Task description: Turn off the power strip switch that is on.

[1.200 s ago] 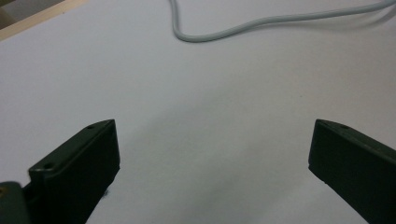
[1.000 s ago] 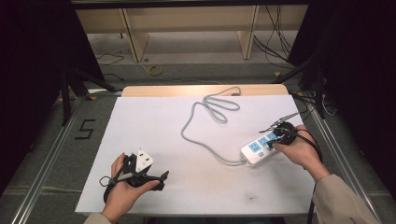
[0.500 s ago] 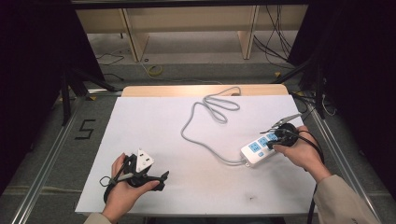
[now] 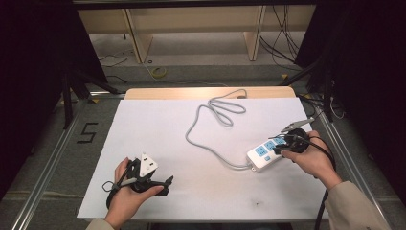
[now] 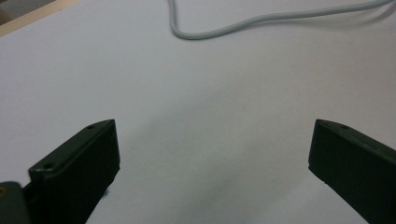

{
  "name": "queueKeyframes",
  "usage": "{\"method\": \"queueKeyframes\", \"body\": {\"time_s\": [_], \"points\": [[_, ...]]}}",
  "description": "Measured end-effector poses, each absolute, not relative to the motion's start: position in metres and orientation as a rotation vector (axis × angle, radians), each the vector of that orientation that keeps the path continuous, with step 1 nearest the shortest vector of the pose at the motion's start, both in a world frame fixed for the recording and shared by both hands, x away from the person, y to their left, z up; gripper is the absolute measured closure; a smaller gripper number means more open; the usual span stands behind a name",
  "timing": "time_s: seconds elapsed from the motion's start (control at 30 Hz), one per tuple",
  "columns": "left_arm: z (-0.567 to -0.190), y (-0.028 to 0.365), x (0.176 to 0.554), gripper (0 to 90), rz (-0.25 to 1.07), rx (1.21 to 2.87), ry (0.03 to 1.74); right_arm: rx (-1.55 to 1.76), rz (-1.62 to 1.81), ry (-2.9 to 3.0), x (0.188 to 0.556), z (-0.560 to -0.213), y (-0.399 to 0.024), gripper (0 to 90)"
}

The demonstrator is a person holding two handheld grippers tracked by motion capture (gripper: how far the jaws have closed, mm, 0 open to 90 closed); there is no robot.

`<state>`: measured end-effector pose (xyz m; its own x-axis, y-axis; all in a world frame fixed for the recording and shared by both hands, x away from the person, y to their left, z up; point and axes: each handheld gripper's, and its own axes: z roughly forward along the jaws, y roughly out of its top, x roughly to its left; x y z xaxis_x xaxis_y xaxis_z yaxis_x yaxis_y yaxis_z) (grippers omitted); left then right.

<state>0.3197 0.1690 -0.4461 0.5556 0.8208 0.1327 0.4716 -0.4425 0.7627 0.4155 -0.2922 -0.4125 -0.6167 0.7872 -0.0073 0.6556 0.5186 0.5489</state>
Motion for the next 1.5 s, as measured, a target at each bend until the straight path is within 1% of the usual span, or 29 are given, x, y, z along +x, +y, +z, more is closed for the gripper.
{"method": "queueKeyframes", "body": {"time_s": [1.0, 1.5], "points": [[-0.448, 0.168, 0.319, 1.5, 0.643, 2.111, 1.038, 1.150, 0.902, 2.435, 0.393, -0.408, -0.295, 64.3], [-0.449, 0.168, 0.319, 1.4, 0.629, 2.121, 1.042, 1.102, 1.014, 2.393, 0.378, -0.414, -0.305, 49.5]]}}
